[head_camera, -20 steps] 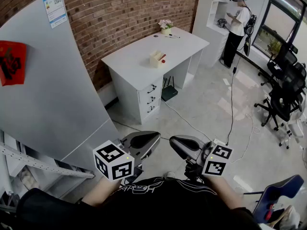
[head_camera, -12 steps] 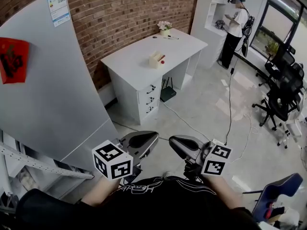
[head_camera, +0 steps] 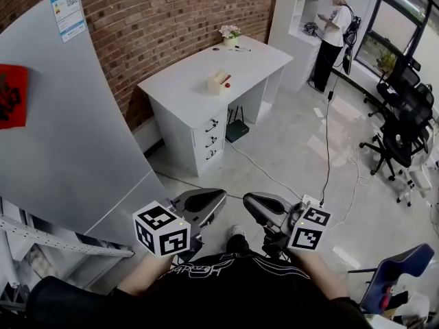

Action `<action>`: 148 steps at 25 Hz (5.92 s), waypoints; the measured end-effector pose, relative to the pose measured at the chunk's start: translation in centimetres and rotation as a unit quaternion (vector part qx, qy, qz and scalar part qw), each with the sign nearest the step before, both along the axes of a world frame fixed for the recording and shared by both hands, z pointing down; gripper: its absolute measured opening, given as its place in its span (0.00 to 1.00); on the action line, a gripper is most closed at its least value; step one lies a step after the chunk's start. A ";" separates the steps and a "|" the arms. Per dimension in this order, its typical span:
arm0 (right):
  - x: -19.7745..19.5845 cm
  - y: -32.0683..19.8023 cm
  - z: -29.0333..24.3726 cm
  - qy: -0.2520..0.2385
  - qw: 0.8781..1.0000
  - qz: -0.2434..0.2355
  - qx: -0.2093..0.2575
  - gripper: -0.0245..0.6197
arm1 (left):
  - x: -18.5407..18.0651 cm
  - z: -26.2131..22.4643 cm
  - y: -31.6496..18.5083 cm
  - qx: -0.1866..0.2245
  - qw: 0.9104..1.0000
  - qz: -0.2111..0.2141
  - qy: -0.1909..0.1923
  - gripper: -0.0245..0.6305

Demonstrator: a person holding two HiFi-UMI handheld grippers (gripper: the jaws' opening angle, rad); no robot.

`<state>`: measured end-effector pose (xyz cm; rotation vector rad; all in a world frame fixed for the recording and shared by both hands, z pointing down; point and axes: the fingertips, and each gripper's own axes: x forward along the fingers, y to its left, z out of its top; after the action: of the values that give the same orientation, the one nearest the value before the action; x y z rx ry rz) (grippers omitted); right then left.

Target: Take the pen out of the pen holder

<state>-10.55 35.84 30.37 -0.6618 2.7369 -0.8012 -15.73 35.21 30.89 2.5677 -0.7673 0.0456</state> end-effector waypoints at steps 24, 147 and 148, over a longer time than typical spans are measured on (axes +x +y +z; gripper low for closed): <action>9.4 -19.2 3.8 -0.038 0.998 -0.015 -0.053 0.04 | 9.1 4.7 -19.2 -0.065 0.996 -0.030 -0.046 0.04; 10.3 -66.5 15.9 0.014 0.981 0.005 -0.193 0.04 | 4.1 26.2 -75.0 -0.073 0.890 -0.028 -0.449 0.18; 10.3 -66.5 16.0 0.015 0.981 0.005 -0.193 0.04 | 4.0 26.2 -75.1 -0.076 0.888 -0.030 -0.452 0.18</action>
<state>-0.24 -30.70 46.34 -0.7607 2.6206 -1.3484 -11.75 -39.88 57.10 2.2860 -1.0852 1.2955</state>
